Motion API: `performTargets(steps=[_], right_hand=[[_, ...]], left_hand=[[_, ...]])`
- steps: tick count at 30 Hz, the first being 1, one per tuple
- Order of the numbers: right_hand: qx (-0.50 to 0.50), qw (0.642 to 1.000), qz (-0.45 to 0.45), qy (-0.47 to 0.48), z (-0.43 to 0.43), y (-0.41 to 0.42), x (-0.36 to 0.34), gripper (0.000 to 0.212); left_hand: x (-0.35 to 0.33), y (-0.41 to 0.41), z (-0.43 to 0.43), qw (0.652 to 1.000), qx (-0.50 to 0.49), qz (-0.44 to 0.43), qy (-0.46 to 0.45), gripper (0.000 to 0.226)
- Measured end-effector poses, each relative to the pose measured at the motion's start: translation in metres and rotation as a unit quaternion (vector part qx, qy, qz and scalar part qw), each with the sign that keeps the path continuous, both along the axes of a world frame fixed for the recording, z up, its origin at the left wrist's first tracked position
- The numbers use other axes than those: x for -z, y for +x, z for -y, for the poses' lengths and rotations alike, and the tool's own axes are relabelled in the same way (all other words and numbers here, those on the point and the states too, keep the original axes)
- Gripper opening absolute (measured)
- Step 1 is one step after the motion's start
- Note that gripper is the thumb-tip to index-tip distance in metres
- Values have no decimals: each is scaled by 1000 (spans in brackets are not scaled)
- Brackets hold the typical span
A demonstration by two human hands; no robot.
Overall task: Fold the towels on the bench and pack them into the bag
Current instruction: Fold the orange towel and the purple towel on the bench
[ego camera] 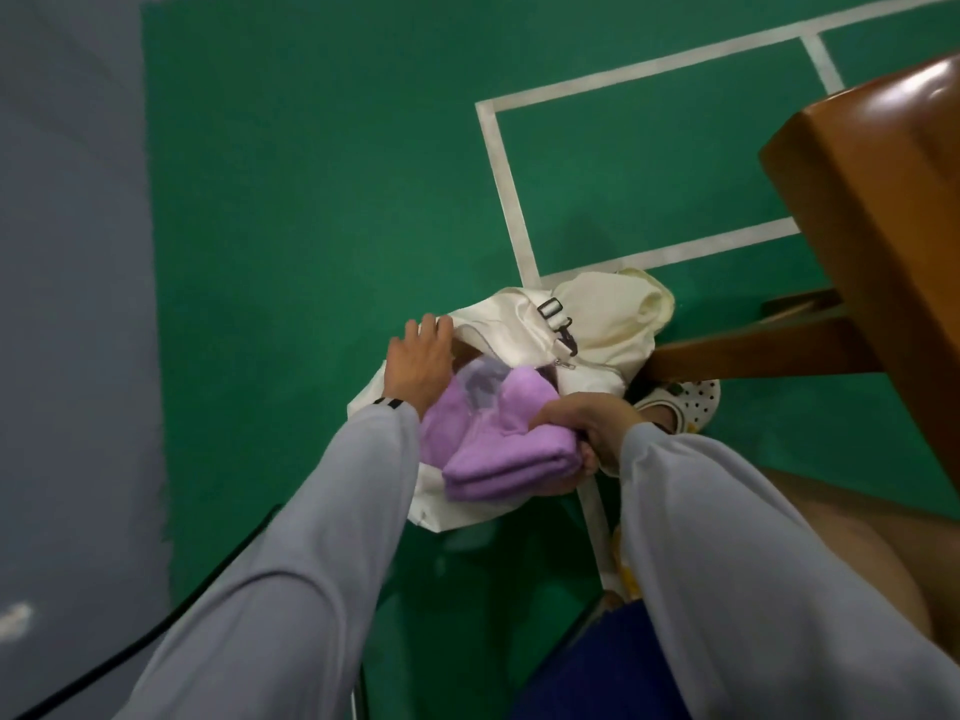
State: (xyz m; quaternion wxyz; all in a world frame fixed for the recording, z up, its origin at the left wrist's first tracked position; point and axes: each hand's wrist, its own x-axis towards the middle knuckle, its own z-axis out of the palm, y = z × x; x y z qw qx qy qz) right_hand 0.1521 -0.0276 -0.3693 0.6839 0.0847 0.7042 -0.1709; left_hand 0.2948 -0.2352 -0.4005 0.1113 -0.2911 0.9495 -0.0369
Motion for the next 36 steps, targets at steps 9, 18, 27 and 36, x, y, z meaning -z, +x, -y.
performTargets(steps=[9, 18, 27, 36], right_hand=[[-99, 987, 91, 86, 23, -1, 18, 52], [-25, 985, 10, -169, 74, -17, 6, 41], [37, 987, 27, -152, 55, -23, 47, 36], [13, 980, -92, -176, 66, -28, 41, 36]], left_hand=[[5, -46, 10, 998, 27, 44, 44, 36], [-14, -25, 36, 990, -13, -133, 42, 25], [-2, -26, 43, 981, 62, -186, -15, 17], [-10, -48, 19, 988, 10, -151, 31, 21]])
